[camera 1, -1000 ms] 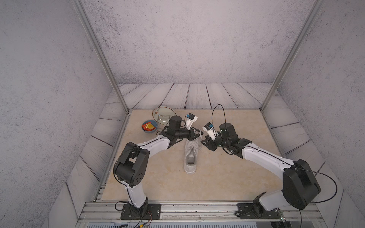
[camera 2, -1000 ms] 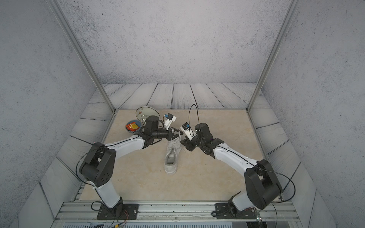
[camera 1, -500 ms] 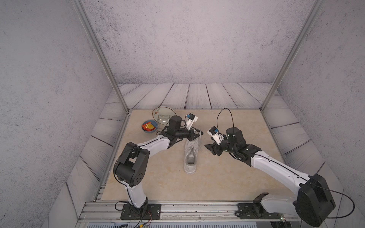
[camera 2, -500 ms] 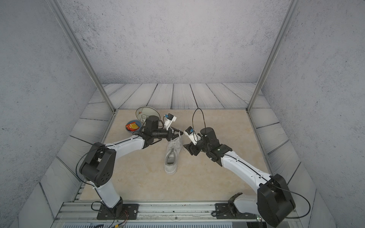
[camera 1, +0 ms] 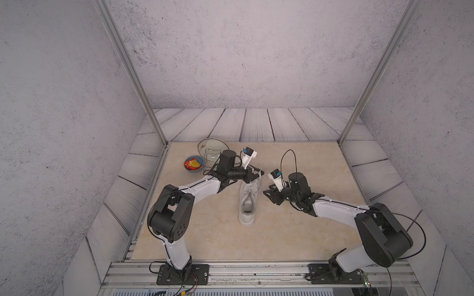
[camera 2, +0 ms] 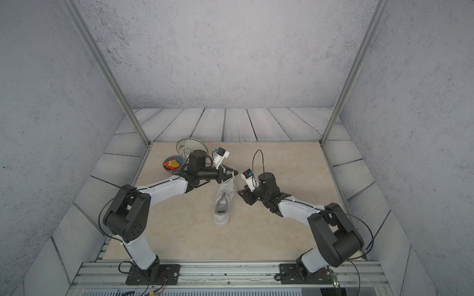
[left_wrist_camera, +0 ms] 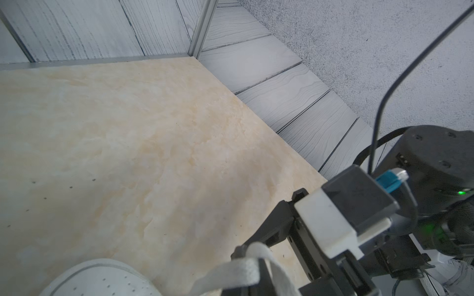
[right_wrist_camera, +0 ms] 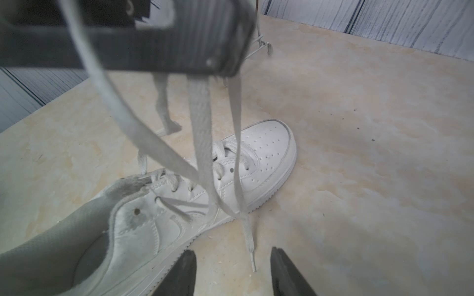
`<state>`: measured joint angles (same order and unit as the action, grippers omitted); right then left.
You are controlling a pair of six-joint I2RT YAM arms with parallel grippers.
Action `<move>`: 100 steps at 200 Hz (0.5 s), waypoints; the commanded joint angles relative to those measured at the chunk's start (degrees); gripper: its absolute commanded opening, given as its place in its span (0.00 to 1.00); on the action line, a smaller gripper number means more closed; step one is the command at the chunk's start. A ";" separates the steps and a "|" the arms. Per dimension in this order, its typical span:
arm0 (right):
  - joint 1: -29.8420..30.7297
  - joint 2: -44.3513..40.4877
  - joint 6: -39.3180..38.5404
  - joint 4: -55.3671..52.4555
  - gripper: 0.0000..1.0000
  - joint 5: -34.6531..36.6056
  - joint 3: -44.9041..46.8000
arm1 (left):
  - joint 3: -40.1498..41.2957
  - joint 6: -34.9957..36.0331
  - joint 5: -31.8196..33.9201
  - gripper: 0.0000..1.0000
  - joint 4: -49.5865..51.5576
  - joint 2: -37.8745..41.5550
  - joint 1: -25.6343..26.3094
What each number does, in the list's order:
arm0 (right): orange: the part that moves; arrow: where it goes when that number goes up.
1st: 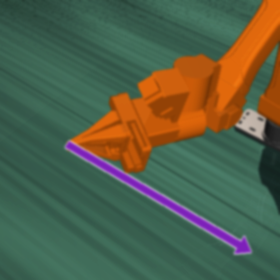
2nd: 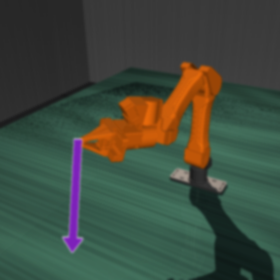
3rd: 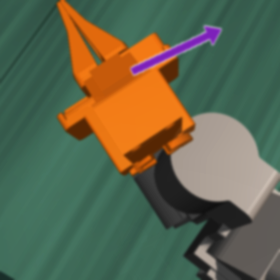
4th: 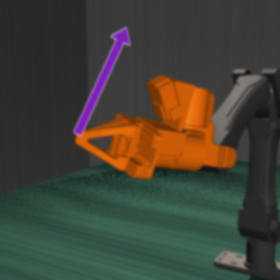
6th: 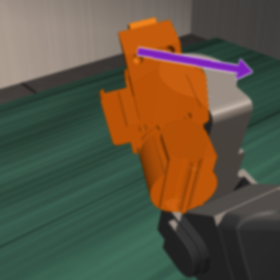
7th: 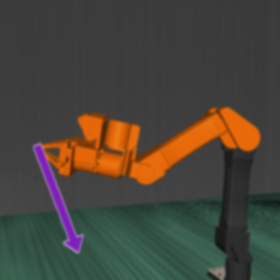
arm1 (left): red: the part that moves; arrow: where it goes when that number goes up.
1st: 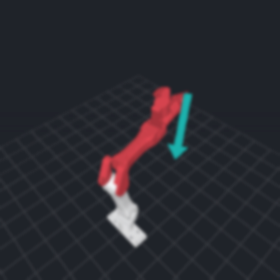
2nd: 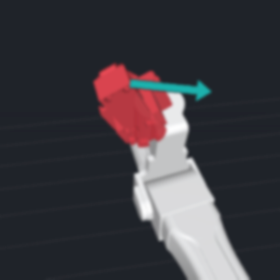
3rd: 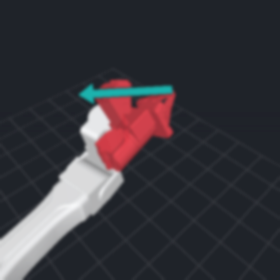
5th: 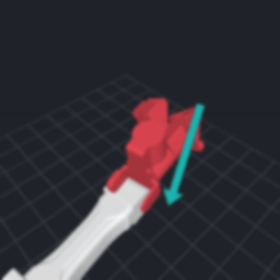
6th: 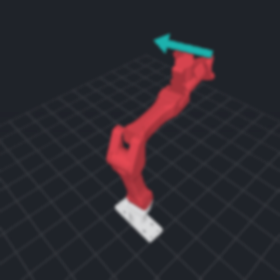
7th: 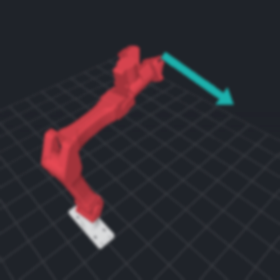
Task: Tie the shoes
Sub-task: Cross the shoelace with the shoelace.
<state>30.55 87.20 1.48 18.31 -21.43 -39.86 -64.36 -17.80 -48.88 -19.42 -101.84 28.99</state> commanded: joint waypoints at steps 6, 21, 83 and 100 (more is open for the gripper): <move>-0.22 3.83 -1.03 4.17 0.51 -2.34 -1.40 | 0.45 1.02 -0.78 0.00 0.26 1.03 -0.43; -0.23 5.38 -1.47 5.27 0.50 -2.67 -1.50 | 0.44 1.02 -0.78 0.00 0.26 0.90 -0.43; -0.29 10.74 -2.75 6.54 0.48 -4.23 -4.52 | 0.37 1.15 -0.79 0.00 0.50 0.92 -0.52; -0.58 11.79 -3.14 5.96 0.48 -4.64 -5.64 | 0.21 1.30 -0.78 0.00 0.77 0.99 -0.65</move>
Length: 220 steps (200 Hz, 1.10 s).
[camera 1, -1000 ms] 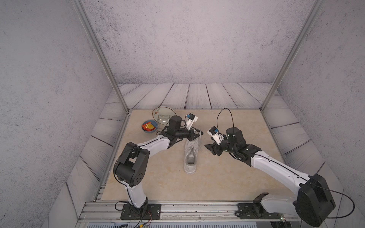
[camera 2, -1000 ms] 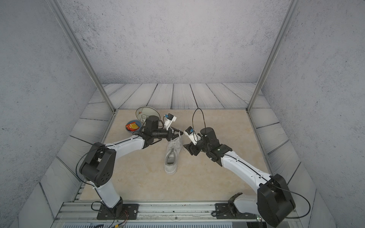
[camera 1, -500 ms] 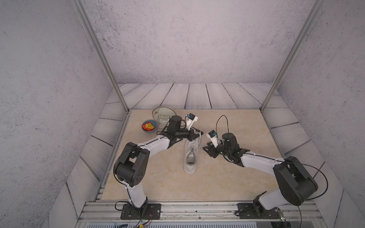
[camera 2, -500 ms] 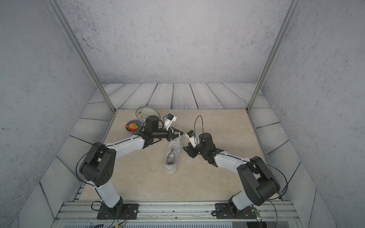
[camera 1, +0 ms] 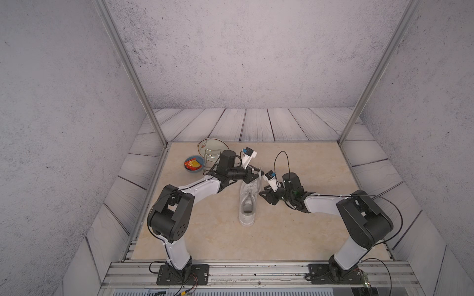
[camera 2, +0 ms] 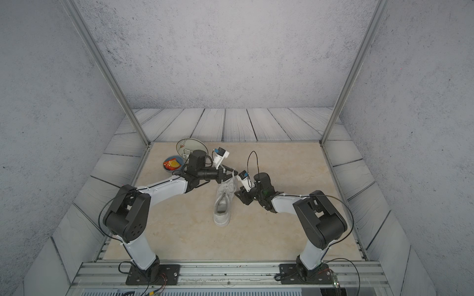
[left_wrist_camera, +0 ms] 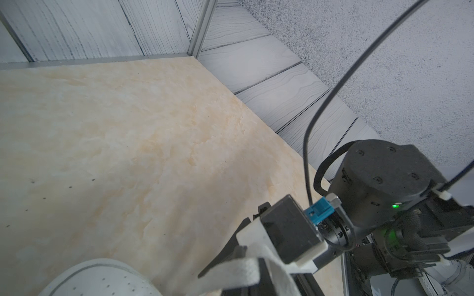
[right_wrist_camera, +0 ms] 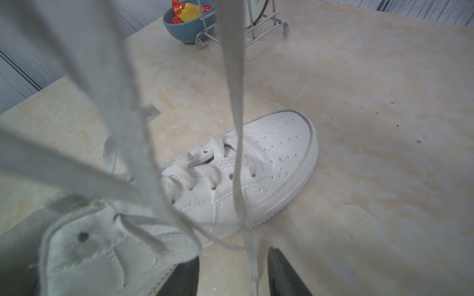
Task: Tie the shoes
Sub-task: Cross the shoelace with the shoelace.
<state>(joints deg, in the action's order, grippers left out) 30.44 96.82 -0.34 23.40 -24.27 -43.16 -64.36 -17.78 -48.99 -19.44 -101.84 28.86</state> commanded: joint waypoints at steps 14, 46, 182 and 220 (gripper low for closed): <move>-0.81 2.99 -1.30 1.10 0.48 -2.65 -2.91 | 0.13 1.34 -0.67 0.00 1.03 1.12 -0.46; -1.10 4.81 -1.53 1.46 0.48 -5.35 -4.17 | 0.10 1.69 -0.67 0.00 1.35 1.03 -0.56; -1.85 6.97 -2.28 -2.17 0.08 -10.90 -8.05 | 0.02 1.70 -0.32 0.00 1.93 1.25 -1.09; -1.78 3.23 -1.86 -3.00 0.03 -8.00 -5.41 | 0.31 1.70 0.31 0.00 1.94 1.32 -1.16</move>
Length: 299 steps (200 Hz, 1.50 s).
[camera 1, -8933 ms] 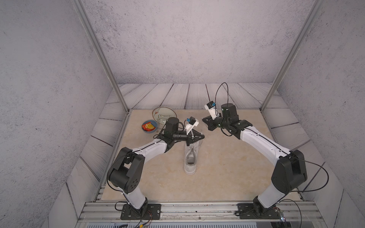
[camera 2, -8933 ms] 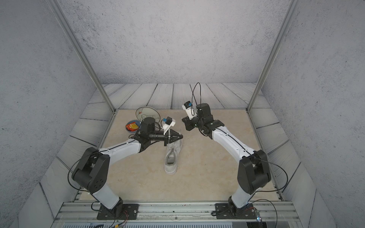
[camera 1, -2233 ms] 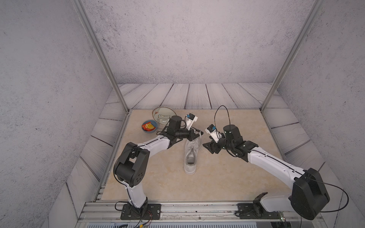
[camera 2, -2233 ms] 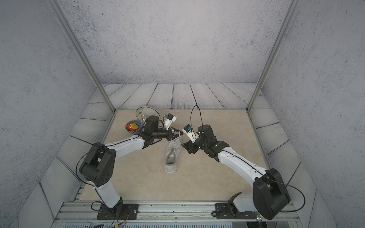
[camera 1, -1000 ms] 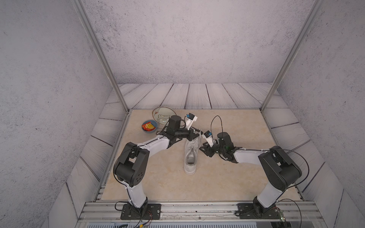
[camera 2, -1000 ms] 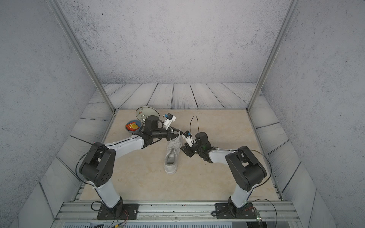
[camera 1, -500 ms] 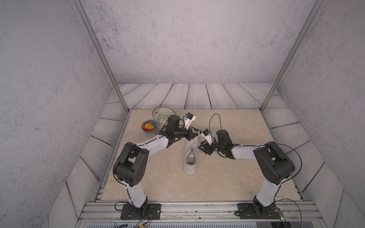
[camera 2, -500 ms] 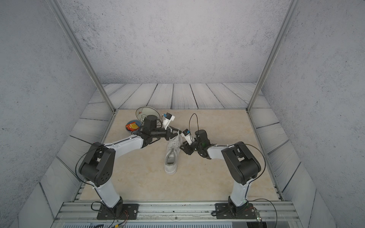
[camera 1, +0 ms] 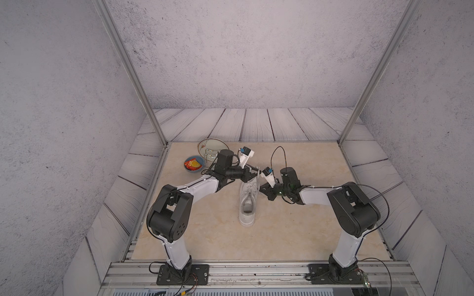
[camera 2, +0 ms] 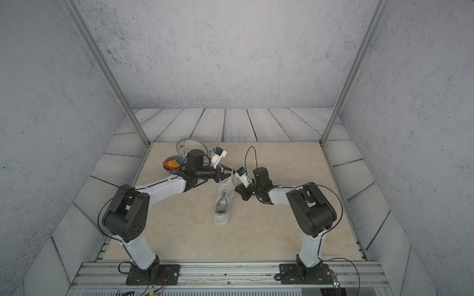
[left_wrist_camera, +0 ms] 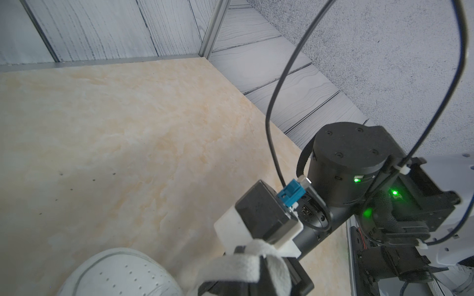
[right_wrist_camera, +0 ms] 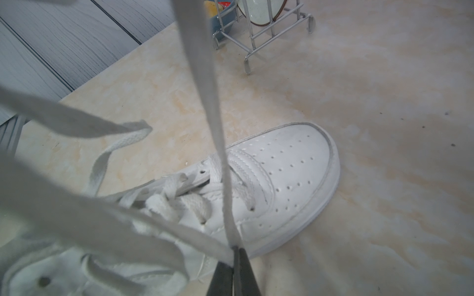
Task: Tie the shoes
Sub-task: Cross the shoelace with the shoelace.
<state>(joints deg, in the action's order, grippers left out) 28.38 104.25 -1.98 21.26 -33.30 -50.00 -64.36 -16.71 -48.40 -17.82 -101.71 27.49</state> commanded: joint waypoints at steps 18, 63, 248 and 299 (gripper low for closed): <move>0.25 -5.85 -0.36 -2.04 0.01 2.25 2.24 | 0.34 0.63 0.18 0.00 0.51 1.13 0.16; 0.19 -9.46 -0.44 -5.11 0.00 5.45 3.67 | 0.57 0.95 0.83 0.00 1.34 1.34 0.20; 0.20 -7.27 2.11 -2.01 0.13 0.21 0.69 | 1.25 0.85 0.04 0.00 0.77 2.30 0.02; 0.27 -8.54 1.88 -1.79 0.00 2.56 1.73 | 1.58 0.45 0.09 0.00 0.37 2.47 -0.32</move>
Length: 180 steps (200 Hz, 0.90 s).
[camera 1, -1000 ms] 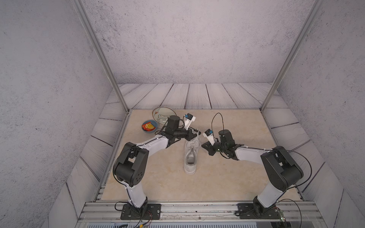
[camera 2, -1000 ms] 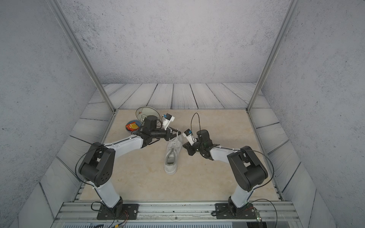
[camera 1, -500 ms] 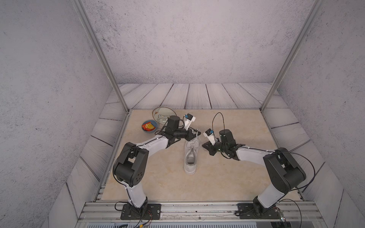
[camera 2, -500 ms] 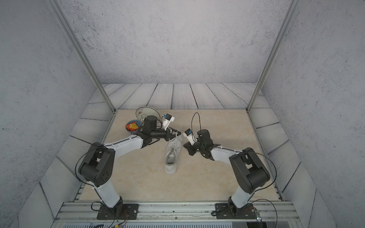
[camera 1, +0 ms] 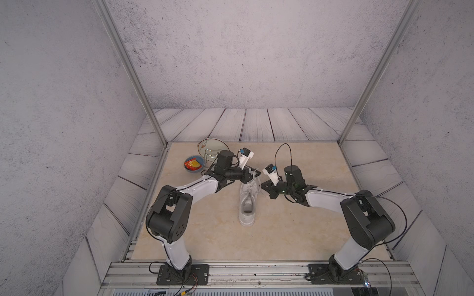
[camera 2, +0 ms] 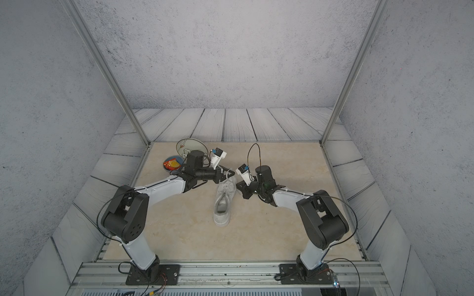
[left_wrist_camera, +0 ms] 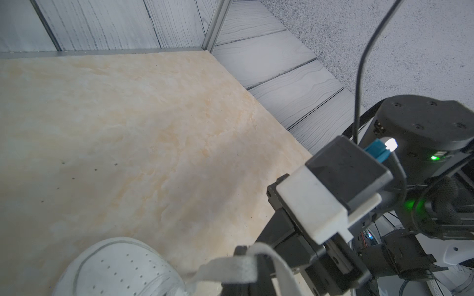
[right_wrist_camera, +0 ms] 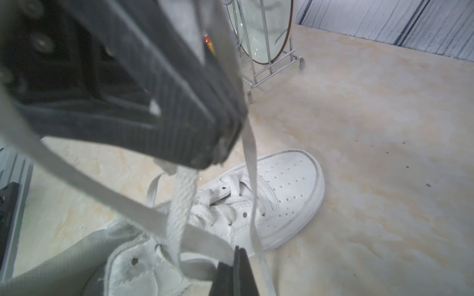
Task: Tie the shoes
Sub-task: Cross the shoelace with the shoelace.
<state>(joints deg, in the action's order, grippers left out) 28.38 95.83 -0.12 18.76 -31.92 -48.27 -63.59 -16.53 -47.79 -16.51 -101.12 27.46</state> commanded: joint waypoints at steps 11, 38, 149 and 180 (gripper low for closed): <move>0.18 -1.79 0.03 -0.87 0.00 4.39 0.61 | 1.45 0.37 0.12 0.00 -0.89 2.49 -0.55; 0.18 -6.03 1.81 -7.66 0.00 9.77 1.30 | 3.79 1.13 4.13 0.00 2.24 5.27 -0.77; 1.22 -23.03 14.98 -23.33 0.00 11.29 9.36 | 19.23 -0.48 15.03 0.52 12.79 21.77 -0.50; 2.34 -27.94 19.90 -26.58 0.00 13.64 12.61 | 21.51 -1.67 19.21 0.60 19.54 26.73 -0.55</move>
<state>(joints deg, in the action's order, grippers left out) 29.85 72.23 14.46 -3.01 -20.99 -37.91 -43.81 -18.11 -32.88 -4.12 -77.43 27.11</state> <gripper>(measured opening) 0.038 0.585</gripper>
